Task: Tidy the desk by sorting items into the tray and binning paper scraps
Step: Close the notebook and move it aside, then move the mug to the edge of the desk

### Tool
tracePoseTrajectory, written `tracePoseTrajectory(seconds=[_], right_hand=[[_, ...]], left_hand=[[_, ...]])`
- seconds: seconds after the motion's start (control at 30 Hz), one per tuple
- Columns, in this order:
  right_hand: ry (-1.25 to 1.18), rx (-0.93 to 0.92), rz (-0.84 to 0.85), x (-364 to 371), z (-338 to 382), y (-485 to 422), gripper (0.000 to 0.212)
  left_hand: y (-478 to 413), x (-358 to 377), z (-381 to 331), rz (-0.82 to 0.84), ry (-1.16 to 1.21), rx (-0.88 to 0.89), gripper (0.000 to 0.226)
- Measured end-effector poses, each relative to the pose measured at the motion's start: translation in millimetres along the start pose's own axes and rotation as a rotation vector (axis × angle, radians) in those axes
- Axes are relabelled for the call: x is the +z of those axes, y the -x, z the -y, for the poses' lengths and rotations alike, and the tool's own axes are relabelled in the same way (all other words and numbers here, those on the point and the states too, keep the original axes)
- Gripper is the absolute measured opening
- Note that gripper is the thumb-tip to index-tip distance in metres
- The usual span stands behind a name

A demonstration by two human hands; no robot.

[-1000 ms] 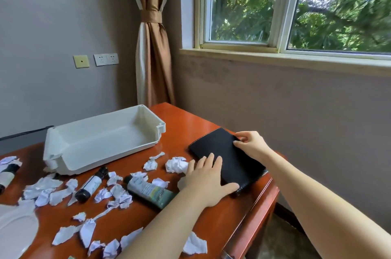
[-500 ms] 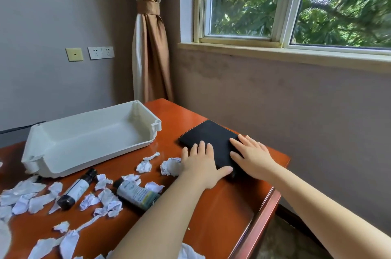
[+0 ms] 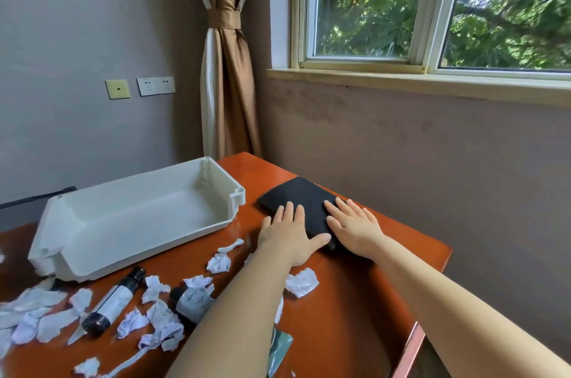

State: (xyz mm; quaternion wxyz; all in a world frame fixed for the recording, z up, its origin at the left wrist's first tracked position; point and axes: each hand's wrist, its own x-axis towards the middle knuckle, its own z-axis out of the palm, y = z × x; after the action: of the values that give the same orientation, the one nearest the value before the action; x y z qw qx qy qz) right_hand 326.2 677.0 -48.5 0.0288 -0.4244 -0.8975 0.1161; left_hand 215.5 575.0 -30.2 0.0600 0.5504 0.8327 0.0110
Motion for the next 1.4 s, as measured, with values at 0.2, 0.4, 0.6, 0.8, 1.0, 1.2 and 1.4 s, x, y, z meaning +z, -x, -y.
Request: tracePoseTrajectory(seconds=[0.2, 0.4, 0.6, 0.8, 1.0, 1.2, 1.4], right_hand=[[0.060, 0.027, 0.076, -14.4, 8.5, 2.1, 0.051], [0.218, -0.065, -0.001, -49.8, 42.6, 25.7, 0.036], [0.184, -0.316, 0.049, -74.0, 149.0, 100.4, 0.038], [0.237, -0.414, 0.136, -80.3, 204.8, 137.5, 0.036], [0.227, -0.525, 0.107, -79.8, 247.8, 176.7, 0.037], [0.270, -0.667, 0.110, -51.4, 322.7, 208.5, 0.043], [0.252, -0.659, 0.155, -29.7, 369.8, 218.8, 0.050]], left_hand=[[4.0, -8.4, 6.6, -0.005, 0.016, 0.046, 0.071], [39.0, -35.7, 22.4, 0.030, 0.002, 0.040, 0.047], [177.5, -82.0, 85.7, -0.011, 0.023, -0.060, 0.039], [237.2, -89.6, 126.4, -0.016, -0.035, -0.052, 0.048], [297.2, -95.7, 157.7, -0.021, -0.016, -0.119, 0.050], [369.5, -82.9, 211.8, -0.045, 0.065, -0.260, 0.056], [387.1, -44.4, 248.7, 0.028, 0.242, -0.396, 0.069]])
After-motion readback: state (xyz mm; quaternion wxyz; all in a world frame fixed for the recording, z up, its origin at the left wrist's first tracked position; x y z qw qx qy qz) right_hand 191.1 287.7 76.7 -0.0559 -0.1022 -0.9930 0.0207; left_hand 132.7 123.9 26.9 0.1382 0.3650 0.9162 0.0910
